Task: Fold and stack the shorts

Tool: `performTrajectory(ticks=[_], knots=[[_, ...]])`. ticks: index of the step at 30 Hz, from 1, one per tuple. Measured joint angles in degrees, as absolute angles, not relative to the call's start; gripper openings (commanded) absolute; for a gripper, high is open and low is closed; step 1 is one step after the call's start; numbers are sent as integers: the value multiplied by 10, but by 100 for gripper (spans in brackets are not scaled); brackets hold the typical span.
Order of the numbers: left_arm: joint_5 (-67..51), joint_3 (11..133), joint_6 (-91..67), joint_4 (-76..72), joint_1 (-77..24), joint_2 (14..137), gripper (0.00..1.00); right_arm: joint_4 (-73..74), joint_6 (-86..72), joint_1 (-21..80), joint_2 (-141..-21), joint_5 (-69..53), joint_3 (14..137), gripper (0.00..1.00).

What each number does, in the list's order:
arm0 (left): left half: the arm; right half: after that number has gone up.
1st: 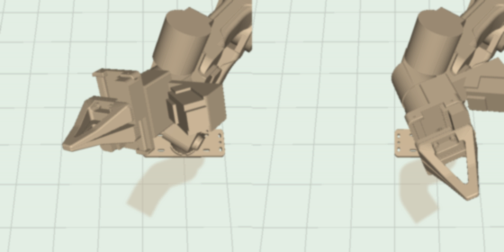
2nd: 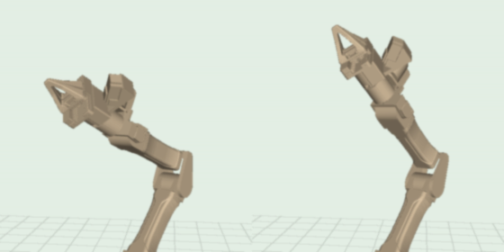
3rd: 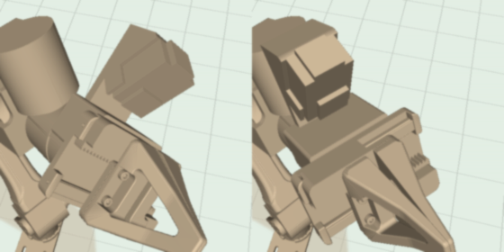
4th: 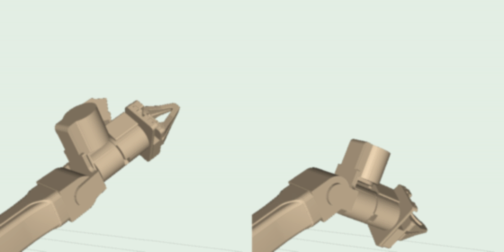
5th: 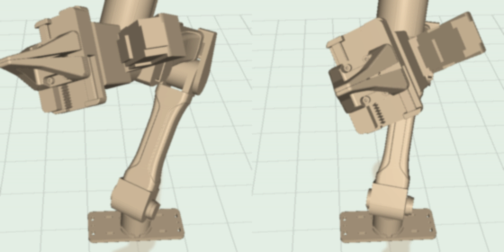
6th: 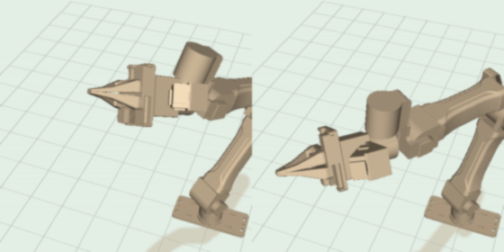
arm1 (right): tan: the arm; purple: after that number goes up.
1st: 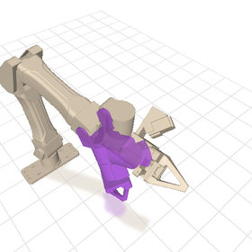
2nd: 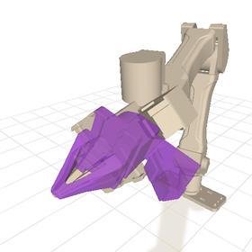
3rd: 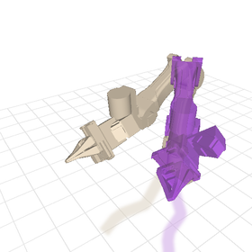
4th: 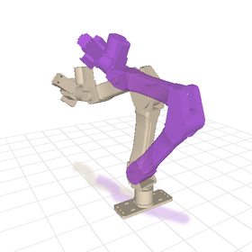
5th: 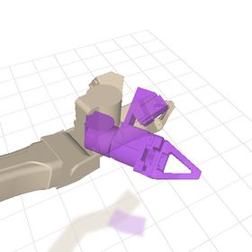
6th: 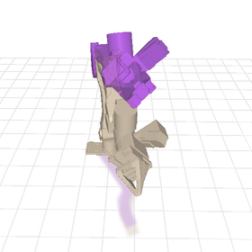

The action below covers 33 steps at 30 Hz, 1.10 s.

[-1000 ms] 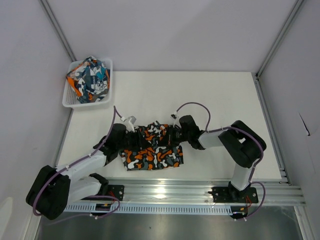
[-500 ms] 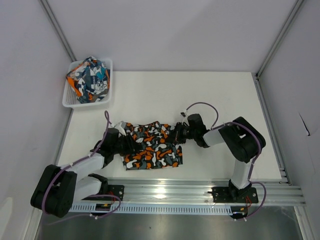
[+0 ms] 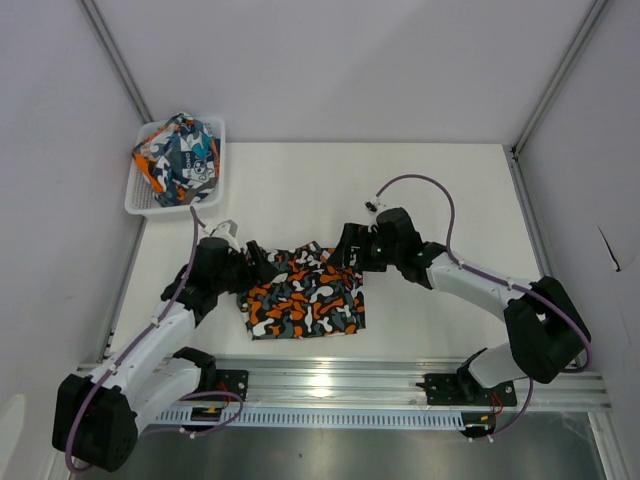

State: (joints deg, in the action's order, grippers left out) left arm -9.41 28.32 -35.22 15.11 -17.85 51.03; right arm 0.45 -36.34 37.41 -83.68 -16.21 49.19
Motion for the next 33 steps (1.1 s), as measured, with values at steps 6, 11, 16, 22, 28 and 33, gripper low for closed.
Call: performTrajectory(ticks=[6, 11, 16, 22, 28, 33], knots=[[3, 283, -371, 234, -178, 544, 99, 108, -337, 368, -828, -93, 480, 99], [55, 281, -380, 254, -178, 520, 99, 105, -333, 341, -830, -114, 436, 99], [77, 253, -381, 242, -178, 457, 99, 79, -333, 325, -852, -141, 415, 99], [67, 217, -379, 198, -171, 479, 99, 5, -335, 325, -882, -190, 410, 100], [12, 165, -375, 136, -144, 480, 99, -64, -341, 326, -909, -238, 404, 99], [-16, 165, -374, 103, -138, 485, 99, -86, -343, 337, -919, -246, 405, 98]])
